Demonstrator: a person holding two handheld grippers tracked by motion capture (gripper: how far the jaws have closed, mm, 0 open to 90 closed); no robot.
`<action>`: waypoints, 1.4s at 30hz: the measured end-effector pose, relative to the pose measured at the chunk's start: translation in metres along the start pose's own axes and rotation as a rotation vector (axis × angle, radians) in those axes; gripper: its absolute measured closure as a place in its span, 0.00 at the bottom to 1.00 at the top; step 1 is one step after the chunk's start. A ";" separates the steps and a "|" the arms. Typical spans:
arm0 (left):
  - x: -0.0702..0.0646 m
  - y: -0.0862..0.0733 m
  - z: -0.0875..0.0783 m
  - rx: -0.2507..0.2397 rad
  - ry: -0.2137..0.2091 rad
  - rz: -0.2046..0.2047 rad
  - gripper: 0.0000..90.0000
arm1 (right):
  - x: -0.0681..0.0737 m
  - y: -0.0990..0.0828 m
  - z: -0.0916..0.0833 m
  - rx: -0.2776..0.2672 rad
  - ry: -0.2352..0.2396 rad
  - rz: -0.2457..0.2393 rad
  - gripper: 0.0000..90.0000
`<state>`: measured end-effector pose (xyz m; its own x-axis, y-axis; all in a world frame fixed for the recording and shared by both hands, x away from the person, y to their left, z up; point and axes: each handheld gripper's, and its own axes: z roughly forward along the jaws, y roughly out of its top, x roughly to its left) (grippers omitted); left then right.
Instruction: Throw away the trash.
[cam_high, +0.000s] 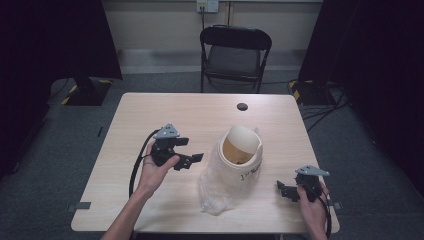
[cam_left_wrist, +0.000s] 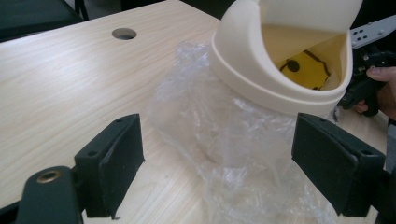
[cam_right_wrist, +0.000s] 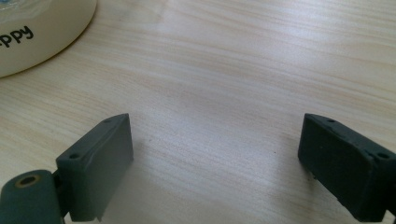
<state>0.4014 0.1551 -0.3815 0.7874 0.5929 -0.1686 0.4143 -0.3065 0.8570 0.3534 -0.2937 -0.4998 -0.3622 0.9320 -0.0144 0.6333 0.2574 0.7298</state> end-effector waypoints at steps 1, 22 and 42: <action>0.003 -0.003 -0.003 0.000 0.003 -0.010 0.18 | 0.000 0.000 0.000 0.000 0.000 0.000 0.11; 0.051 -0.078 -0.046 0.087 0.227 -0.140 0.18 | 0.000 0.000 0.000 0.001 0.000 0.002 0.11; 0.073 -0.152 -0.056 0.196 0.388 -0.156 0.18 | 0.000 0.000 0.000 0.001 0.000 0.001 0.11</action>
<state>0.3701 0.2862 -0.4968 0.4951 0.8667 -0.0611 0.6219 -0.3045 0.7214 0.3533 -0.2936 -0.4998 -0.3614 0.9323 -0.0136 0.6341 0.2565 0.7295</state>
